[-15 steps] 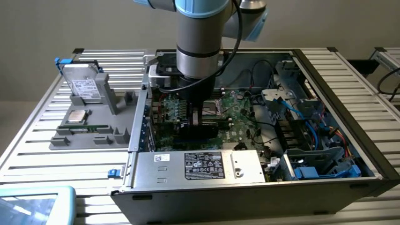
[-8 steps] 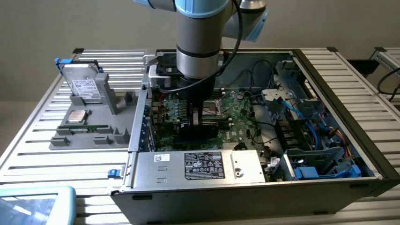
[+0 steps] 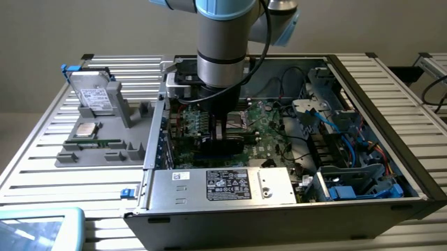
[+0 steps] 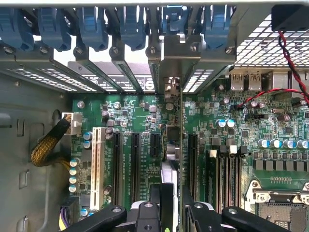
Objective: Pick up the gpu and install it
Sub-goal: 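Insert the gpu into the slot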
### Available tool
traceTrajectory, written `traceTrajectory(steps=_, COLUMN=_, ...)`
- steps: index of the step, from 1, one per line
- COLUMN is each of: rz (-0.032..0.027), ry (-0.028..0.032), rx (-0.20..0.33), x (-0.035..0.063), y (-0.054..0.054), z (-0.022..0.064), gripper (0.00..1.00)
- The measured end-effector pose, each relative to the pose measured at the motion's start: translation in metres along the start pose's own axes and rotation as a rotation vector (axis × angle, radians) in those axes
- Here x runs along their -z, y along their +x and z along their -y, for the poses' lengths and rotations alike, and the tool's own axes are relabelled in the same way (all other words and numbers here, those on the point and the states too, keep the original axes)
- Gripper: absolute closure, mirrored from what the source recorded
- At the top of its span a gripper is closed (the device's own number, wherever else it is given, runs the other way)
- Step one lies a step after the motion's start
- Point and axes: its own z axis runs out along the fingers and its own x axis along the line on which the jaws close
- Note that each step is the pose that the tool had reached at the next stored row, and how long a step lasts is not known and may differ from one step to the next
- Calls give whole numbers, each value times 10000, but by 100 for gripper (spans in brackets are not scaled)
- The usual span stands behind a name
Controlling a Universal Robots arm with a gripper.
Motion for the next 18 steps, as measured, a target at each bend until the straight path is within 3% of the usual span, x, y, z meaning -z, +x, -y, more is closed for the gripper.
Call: traceTrajectory(steps=18, rz=22, ry=1, rx=1, x=-3, y=0, z=2, gripper=73)
